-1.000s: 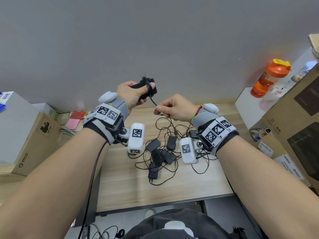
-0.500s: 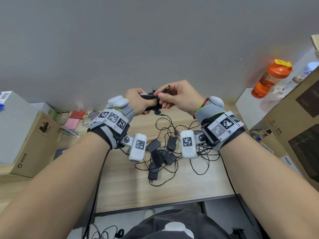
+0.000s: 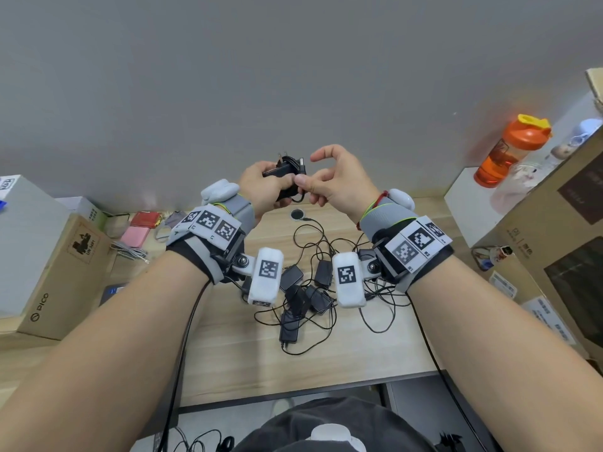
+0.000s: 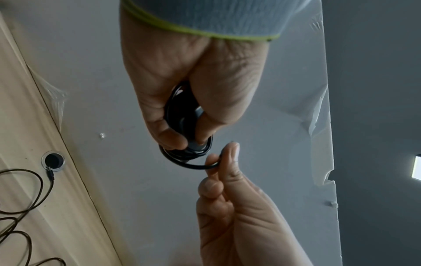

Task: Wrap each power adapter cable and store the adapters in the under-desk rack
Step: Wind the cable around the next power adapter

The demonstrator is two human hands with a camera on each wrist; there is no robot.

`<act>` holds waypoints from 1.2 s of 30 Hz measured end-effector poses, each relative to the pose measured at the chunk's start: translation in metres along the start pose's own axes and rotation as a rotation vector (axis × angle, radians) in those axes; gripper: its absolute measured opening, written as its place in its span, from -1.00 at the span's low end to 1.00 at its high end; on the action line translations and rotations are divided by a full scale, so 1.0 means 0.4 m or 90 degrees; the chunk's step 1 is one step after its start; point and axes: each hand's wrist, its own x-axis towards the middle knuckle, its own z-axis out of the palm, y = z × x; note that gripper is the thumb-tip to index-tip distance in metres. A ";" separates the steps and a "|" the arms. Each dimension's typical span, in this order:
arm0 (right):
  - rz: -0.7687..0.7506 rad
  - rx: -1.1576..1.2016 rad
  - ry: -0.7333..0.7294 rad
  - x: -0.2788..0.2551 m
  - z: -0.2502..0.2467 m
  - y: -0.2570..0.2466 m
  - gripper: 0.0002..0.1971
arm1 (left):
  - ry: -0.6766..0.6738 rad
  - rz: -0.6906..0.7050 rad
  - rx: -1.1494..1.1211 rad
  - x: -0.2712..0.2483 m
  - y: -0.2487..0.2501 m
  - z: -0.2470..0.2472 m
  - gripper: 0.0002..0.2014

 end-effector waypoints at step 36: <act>-0.071 -0.194 0.179 0.019 0.024 0.030 -0.75 | -0.053 0.008 -0.030 -0.025 0.014 0.018 -0.67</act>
